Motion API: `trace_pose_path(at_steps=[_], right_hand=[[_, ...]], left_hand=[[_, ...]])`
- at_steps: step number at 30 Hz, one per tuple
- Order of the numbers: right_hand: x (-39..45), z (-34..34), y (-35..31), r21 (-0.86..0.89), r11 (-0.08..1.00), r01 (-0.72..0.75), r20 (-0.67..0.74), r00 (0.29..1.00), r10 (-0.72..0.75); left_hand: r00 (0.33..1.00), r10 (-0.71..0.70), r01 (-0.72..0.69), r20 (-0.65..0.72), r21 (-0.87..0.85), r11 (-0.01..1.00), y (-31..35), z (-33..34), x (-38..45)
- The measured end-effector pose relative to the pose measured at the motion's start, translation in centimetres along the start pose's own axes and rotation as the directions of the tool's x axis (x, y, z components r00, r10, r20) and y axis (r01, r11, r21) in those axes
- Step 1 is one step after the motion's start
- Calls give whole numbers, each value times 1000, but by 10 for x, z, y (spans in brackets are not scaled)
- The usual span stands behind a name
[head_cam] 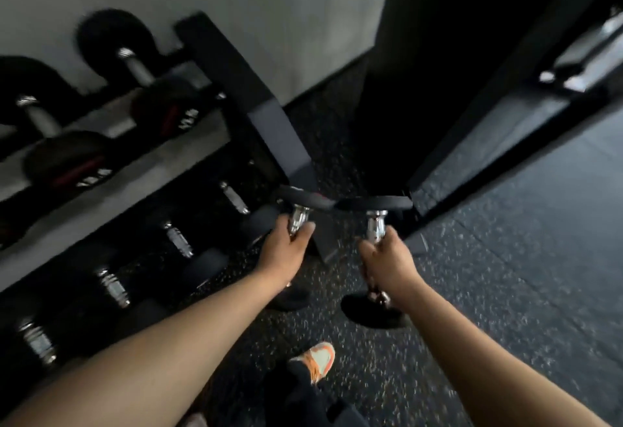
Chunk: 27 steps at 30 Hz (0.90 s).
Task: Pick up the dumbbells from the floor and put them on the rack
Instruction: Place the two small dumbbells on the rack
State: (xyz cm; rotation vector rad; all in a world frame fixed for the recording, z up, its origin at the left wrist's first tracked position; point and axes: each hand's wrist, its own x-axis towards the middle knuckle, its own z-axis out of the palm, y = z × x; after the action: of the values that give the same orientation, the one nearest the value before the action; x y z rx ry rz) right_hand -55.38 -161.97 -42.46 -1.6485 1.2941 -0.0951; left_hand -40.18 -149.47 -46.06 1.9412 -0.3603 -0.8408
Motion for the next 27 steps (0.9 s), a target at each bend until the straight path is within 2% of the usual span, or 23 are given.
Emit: trace_pose_path(at_steps=[6,11,16,20,27], right_hand=[[-69,83,-105,-101,962,254,209,951,-229],[-160,193,-160,-114,856,504,412,808,-421],[-287,306,-191,-86,758,646,606,638,-475],[-399,392,-206,-37,654,755,744,458,-486],[-578,534,-216,127,627,768,890,191,-414]], left_hand=[[952,19,-51,-305,-98,994,-26,-153,-66],[830,-27,-102,-557,-200,974,-89,-275,-154],[679,-111,-174,-726,-305,936,-161,-380,-274],[522,-220,-187,-824,-362,913,-211,-454,-385],[224,-325,-152,-919,-362,920,-286,-570,-553]])
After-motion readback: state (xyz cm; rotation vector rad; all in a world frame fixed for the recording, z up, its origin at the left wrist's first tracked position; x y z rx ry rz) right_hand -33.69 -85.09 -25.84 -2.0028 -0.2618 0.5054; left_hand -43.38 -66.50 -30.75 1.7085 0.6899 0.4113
